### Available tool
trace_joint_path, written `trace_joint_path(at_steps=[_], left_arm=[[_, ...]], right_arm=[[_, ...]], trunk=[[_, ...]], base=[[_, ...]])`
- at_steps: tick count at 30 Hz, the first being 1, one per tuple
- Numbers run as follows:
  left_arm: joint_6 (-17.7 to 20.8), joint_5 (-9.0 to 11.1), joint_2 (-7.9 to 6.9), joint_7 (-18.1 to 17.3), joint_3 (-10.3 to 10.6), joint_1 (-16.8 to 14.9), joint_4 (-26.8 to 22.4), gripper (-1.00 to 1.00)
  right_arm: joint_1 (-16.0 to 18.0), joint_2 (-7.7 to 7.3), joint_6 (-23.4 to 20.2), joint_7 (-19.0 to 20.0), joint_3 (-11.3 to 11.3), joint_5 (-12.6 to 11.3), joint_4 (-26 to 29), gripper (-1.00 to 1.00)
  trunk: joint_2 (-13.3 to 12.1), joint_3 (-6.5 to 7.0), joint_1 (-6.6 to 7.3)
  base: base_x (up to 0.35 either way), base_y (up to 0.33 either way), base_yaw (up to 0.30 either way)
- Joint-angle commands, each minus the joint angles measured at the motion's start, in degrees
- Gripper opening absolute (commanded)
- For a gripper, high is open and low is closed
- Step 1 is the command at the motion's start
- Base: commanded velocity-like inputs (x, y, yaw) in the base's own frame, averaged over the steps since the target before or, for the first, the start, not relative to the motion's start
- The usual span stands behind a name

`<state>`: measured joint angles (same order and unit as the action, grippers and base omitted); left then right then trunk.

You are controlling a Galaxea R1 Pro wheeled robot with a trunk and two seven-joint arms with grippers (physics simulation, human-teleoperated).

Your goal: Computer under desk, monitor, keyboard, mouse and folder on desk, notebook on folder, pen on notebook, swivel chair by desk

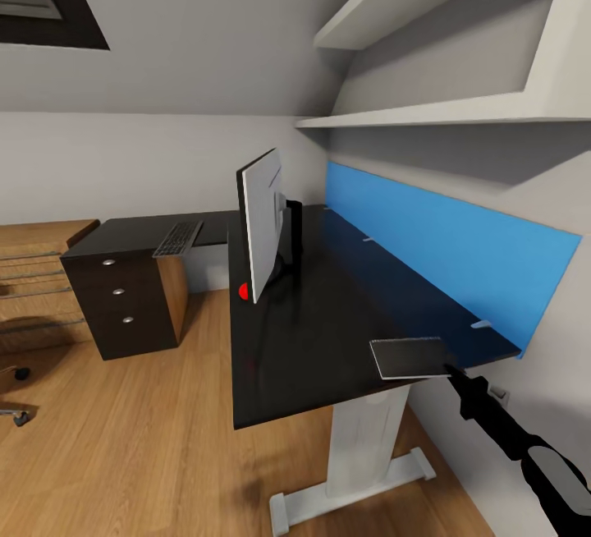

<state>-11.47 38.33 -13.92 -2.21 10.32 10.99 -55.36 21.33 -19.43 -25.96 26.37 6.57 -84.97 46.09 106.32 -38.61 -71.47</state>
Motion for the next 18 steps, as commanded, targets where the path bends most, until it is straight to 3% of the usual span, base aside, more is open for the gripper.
trace_joint_path(at_steps=[1, 8, 10, 18], left_arm=[[-0.22, 0.61, -0.06, -0.16, 0.16, -0.01, -0.01, 1.00], [-0.14, 0.66, -0.06, -0.16, 0.18, -0.01, -0.01, 1.00], [-0.14, 0.68, -0.06, -0.16, 0.15, -0.01, -0.01, 1.00], [-0.12, 0.69, -0.06, -0.15, 0.14, -0.01, -0.01, 1.00]], right_arm=[[0.02, 0.01, -0.50, -0.09, 0.11, -0.45, -0.04, -1.00], [0.02, 0.03, -0.50, -0.14, -0.31, -0.23, 0.98, -1.00], [0.02, 0.23, -0.50, -1.14, -0.50, -0.03, 4.59, -1.00], [0.02, 2.86, -0.78, -2.21, -1.53, 3.69, 8.91, -1.00]], trunk=[[-0.39, 0.14, 0.23], [-3.20, 1.40, 1.77], [-4.00, 1.76, 2.21], [-7.21, 3.19, 3.96]], base=[[0.000, 0.000, 0.000], [0.000, 0.000, 0.000], [0.000, 0.000, 0.000], [0.000, 0.000, 0.000]])
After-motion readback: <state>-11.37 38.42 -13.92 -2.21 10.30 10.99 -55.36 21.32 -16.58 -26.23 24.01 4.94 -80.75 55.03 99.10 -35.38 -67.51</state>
